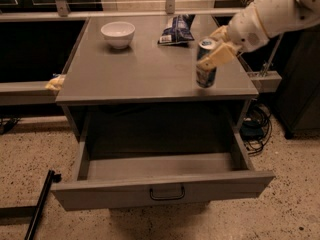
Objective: Place redbull can into top drawer
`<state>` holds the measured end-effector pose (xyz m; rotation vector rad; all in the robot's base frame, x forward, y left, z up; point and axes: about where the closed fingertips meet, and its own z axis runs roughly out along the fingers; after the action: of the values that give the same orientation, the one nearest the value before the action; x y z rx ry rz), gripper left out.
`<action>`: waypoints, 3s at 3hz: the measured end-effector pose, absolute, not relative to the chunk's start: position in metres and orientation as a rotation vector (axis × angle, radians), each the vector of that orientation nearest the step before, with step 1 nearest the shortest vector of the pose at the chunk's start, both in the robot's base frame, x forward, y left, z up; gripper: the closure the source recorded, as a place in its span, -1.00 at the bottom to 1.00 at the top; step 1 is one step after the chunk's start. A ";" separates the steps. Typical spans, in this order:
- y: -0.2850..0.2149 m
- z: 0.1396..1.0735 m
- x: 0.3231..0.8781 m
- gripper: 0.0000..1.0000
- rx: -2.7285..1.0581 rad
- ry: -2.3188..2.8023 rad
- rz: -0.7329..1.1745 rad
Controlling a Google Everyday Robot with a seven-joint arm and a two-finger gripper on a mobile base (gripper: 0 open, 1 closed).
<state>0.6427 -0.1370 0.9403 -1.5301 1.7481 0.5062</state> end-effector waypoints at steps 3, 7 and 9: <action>-0.180 0.924 0.493 1.00 -1.529 1.766 0.576; -0.167 0.772 0.519 1.00 -1.539 1.558 0.780; -0.154 0.717 0.522 1.00 -1.580 1.549 0.853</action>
Offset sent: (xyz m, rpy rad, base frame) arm -0.2401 -0.0555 -0.0324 0.0506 0.1274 0.0742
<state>0.5217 -0.1545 0.7171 -1.5802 1.5486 0.8526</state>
